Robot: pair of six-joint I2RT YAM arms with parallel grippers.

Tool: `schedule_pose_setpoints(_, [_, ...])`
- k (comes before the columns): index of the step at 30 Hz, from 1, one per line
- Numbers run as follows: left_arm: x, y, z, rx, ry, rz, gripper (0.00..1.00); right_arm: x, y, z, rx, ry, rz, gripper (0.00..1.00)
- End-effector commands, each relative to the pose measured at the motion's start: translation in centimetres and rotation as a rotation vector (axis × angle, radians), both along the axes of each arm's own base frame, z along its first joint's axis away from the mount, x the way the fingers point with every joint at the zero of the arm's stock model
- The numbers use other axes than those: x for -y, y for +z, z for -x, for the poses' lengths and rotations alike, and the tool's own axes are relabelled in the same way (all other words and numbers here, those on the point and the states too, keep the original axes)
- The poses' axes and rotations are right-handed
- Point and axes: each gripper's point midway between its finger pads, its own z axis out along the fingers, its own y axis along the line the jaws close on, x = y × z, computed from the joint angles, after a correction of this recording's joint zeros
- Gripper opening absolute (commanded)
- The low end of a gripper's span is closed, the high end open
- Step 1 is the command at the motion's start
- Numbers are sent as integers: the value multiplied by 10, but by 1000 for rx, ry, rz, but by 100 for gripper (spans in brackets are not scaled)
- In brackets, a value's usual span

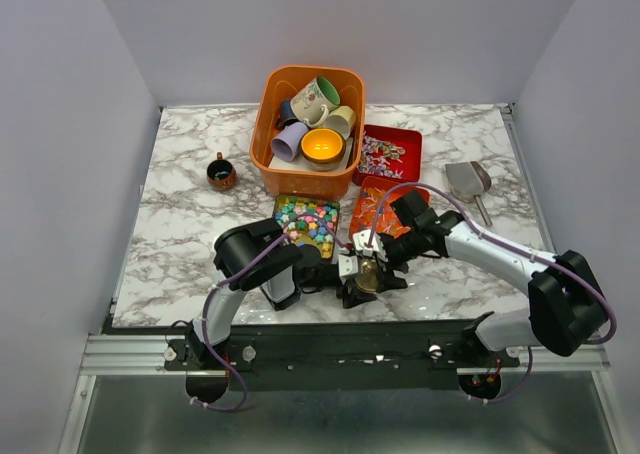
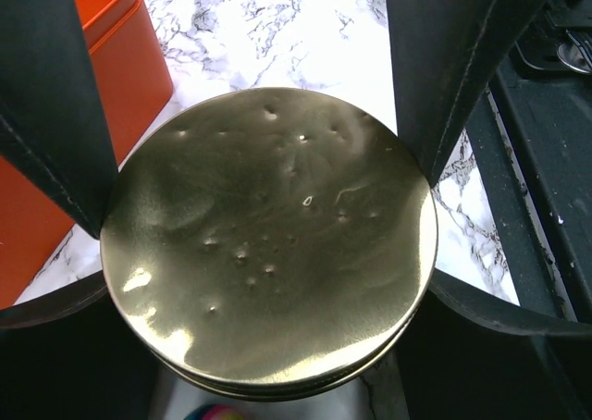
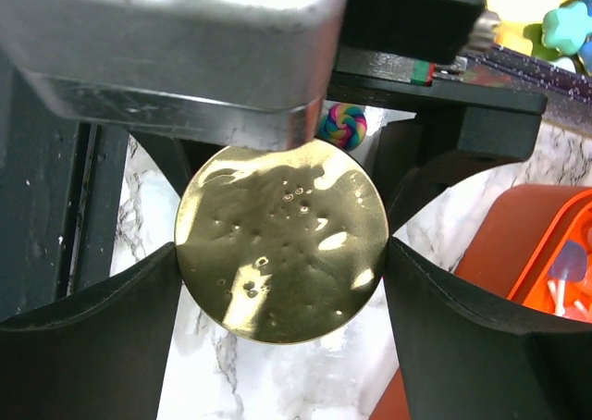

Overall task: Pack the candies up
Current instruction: Screw the bottle lid onto the packing bottle.

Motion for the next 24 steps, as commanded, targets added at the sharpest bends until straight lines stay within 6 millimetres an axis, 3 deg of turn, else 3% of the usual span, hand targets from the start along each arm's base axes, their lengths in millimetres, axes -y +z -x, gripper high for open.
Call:
schedule_pose_setpoints(1, [-14,-29,-3,-29,71,-92,0,28,-39,6,-103,-224,186,61])
schedule_pose_setpoints(8, [-15,-30,-2,-27,70,-98,0,34,-44,9,-136,-322,215,59])
schedule_pose_setpoints(12, [-13,-32,3,-37,41,-108,2,34,-43,8,-122,-316,206,68])
schedule_pose_setpoints(14, [-13,-32,5,-42,31,-114,30,34,-42,3,-98,-322,210,70])
schedule_pose_setpoints(15, [-13,-28,4,-42,33,-106,57,34,-41,0,-90,-324,209,71])
schedule_pose_setpoints(17, [-18,-25,10,-55,30,-107,72,35,-40,-3,-81,-329,219,71])
schedule_pose_setpoints(19, [-22,-15,15,-62,19,-90,99,33,-39,-7,-78,-330,223,71])
schedule_pose_setpoints(24, [-36,2,25,-62,24,-89,99,31,-36,-12,-61,-328,217,72])
